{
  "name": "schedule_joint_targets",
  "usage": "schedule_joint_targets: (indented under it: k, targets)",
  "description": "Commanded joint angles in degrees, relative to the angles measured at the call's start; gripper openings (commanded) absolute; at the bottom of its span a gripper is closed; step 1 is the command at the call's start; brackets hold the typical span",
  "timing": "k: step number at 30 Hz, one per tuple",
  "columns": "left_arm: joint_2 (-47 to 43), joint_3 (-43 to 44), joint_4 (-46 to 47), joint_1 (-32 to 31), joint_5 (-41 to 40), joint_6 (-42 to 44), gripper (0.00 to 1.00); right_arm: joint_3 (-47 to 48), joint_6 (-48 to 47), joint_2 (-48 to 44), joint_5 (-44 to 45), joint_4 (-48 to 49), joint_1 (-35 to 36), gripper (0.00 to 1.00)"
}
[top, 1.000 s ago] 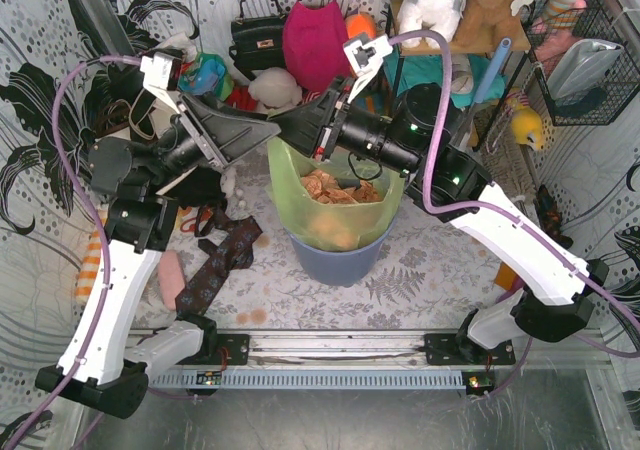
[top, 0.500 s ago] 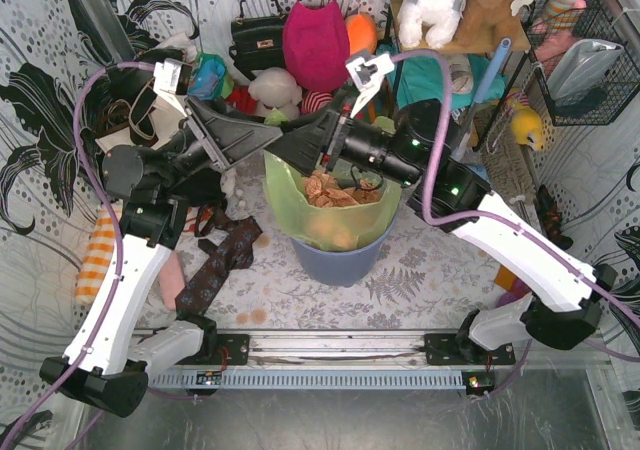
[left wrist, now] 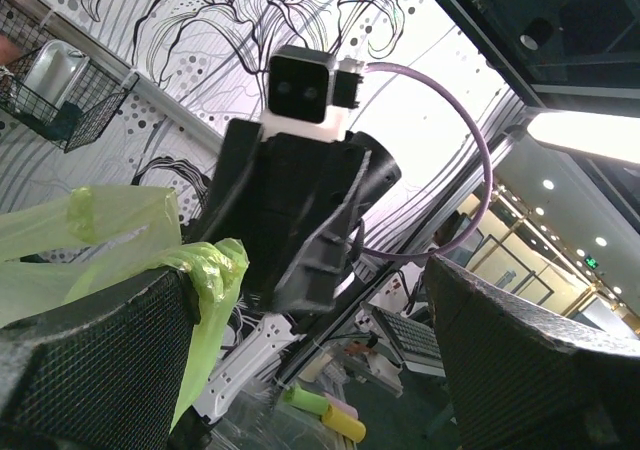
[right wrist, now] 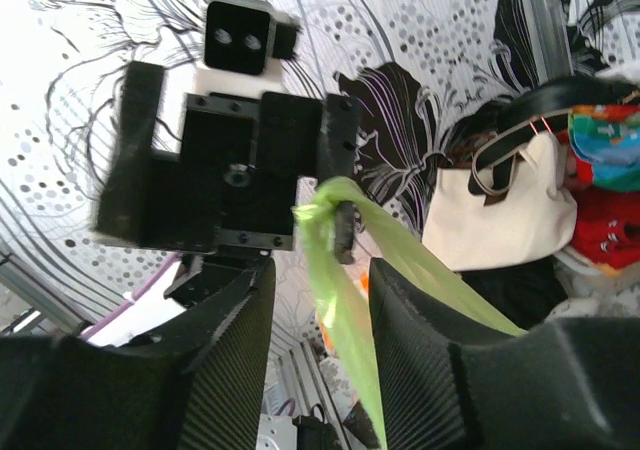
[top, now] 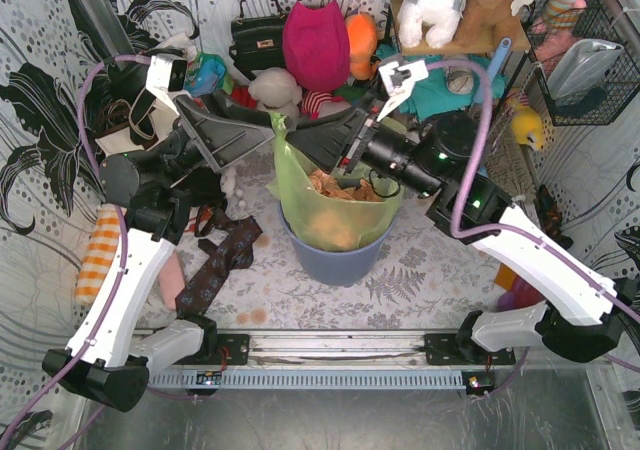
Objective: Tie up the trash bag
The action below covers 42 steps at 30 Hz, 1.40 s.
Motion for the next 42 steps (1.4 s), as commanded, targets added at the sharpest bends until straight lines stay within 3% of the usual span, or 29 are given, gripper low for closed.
schedule_joint_targets:
  k: [1,7,12,16,18,20,23,26,30,34,42]
  targets:
    - [-0.58,0.58,3.27,-0.28,0.92,-0.32,0.97,-1.29,1.21,1.98,1.55,1.9,0.02,0.4]
    - [-1.13,-0.74,-2.53,-0.27,0.84,3.94,0.97,-2.51,0.99,2.55,1.56,3.35,0.02,0.24]
    - [-0.96,-2.57,-2.35,-0.38,0.33,4.02,0.97,-3.35,0.68,2.48,0.6,4.95,0.0,0.17]
    - [-0.95,-2.95,-2.75,-0.37,0.36,4.55,0.97,-4.06,0.67,1.7,0.82,5.49,0.04,0.0]
    - [-1.19,-2.02,-4.96,-0.39,0.53,6.05,0.96,-4.25,0.51,1.18,1.17,5.46,0.0,0.0]
    - [-1.79,1.01,-13.03,-0.37,-0.12,11.89,0.96,-4.02,0.07,0.9,1.62,4.51,-0.02,0.0]
    - [-2.36,10.09,-35.37,-0.35,-4.87,24.98,0.96,-3.4,-0.69,0.37,2.94,1.94,0.02,0.0]
    - [-1.84,18.81,-49.58,-0.39,-9.97,34.4,0.96,-2.34,-1.13,0.31,4.13,-0.79,0.02,0.0]
    - [2.02,30.96,-65.45,-0.43,-14.89,43.33,0.86,-1.76,-1.18,0.52,3.9,-1.64,0.04,0.0]
    - [4.33,37.32,-75.91,-1.83,-21.26,49.92,0.82,-0.77,-0.99,1.35,3.26,-2.5,0.07,0.0]
    - [7.62,37.97,-80.35,-11.57,-31.27,54.95,0.8,1.32,-0.8,3.14,2.87,-3.93,0.05,0.0]
